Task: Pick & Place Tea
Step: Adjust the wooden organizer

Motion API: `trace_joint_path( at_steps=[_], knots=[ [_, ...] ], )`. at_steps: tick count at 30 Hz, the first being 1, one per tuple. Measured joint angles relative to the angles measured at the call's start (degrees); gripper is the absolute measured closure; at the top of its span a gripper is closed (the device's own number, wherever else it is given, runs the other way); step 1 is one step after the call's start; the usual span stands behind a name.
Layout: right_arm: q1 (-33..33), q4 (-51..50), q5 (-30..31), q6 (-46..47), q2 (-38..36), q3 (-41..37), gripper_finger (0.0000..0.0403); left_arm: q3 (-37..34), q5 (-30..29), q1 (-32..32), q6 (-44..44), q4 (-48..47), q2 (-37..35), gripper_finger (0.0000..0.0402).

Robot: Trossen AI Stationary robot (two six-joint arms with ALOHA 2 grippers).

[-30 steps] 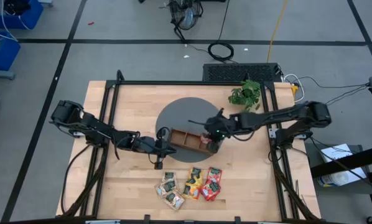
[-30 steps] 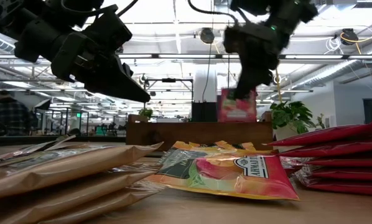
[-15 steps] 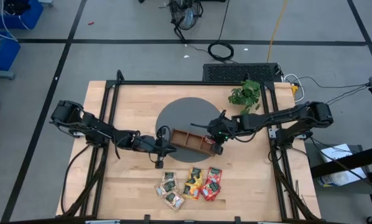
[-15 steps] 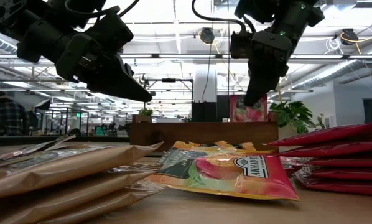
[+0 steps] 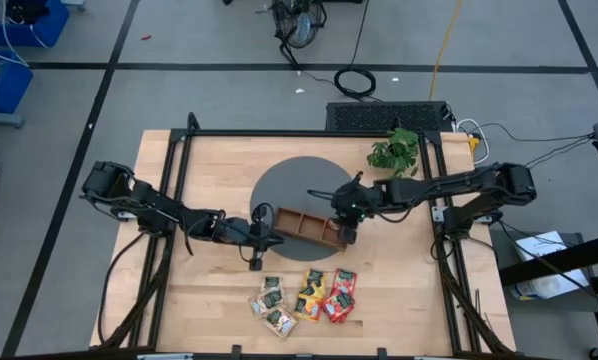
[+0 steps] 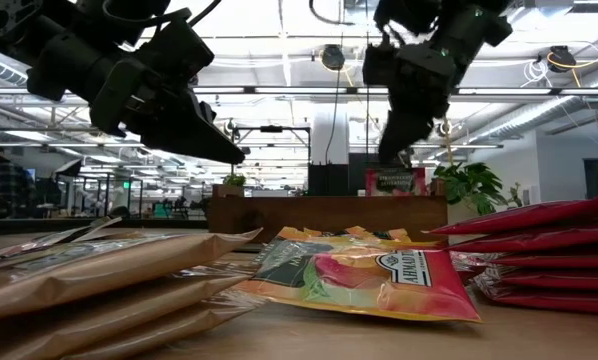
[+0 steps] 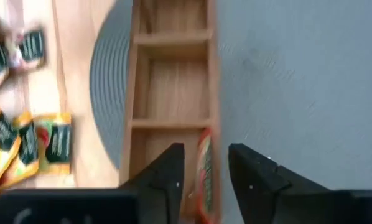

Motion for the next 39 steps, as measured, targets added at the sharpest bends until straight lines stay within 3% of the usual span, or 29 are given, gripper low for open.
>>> trace_joint_path(
  at_steps=[4,9,17,19,24,33,39],
  knots=[
    [1.4,3.8,4.5,-6.4,-3.5,0.1,0.027,0.0,-1.2,0.0,0.0,-0.1,0.0,0.0366],
    [9.3,4.2,8.9,-8.1,-5.1,0.1,0.028,0.0,-1.2,-0.1,-1.1,-0.3,0.0,0.0366],
    [23.8,22.3,17.3,-5.5,1.6,-7.8,0.039,0.0,-1.2,-0.1,-2.6,-0.1,0.0,0.0366],
    [25.4,28.4,18.0,-4.7,3.5,-10.1,0.0393,0.0,-1.2,-0.1,-2.7,0.1,0.0,0.0366],
    [25.9,36.2,17.8,-0.5,7.2,-14.1,0.0396,0.0,-1.3,-0.1,-2.8,1.6,0.0,0.0366],
    [23.2,34.1,16.8,3.4,10.5,-15.0,0.0402,0.0,-1.3,-0.1,-2.6,2.1,0.0,0.0366],
    [21.1,31.3,21.4,5.2,10.8,-15.0,0.0402,0.0,-1.3,-0.1,-2.6,0.7,0.0,0.0366]
  ],
)
